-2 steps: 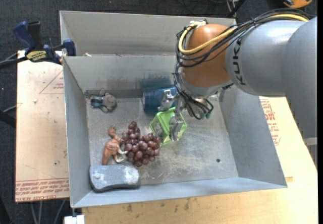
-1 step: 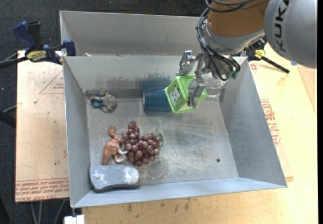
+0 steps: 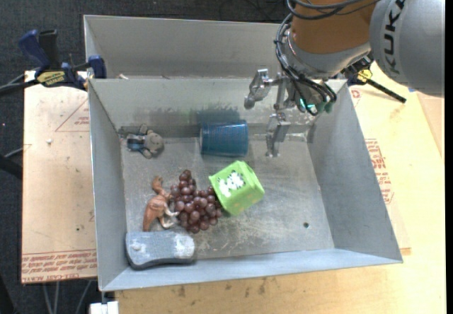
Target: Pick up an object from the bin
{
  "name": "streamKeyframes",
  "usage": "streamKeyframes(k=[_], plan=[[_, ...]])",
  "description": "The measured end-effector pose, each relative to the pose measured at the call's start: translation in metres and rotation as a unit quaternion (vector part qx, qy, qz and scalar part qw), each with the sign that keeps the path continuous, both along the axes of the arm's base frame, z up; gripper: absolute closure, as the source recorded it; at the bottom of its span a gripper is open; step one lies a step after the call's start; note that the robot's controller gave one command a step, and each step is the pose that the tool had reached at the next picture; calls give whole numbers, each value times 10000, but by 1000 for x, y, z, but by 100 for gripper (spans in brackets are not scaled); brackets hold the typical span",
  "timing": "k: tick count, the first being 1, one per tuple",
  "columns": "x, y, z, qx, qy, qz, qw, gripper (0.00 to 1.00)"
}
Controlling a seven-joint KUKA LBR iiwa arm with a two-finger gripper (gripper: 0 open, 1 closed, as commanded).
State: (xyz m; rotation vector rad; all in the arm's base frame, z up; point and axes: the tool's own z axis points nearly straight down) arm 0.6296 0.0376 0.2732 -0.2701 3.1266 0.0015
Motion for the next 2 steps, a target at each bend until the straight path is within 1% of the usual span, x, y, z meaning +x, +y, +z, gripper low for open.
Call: streamKeyframes(k=[1,2], plan=[[0,0,0,0,-1,0,10000,0],[-1,7,-41,1,-37,-87,10000,0]])
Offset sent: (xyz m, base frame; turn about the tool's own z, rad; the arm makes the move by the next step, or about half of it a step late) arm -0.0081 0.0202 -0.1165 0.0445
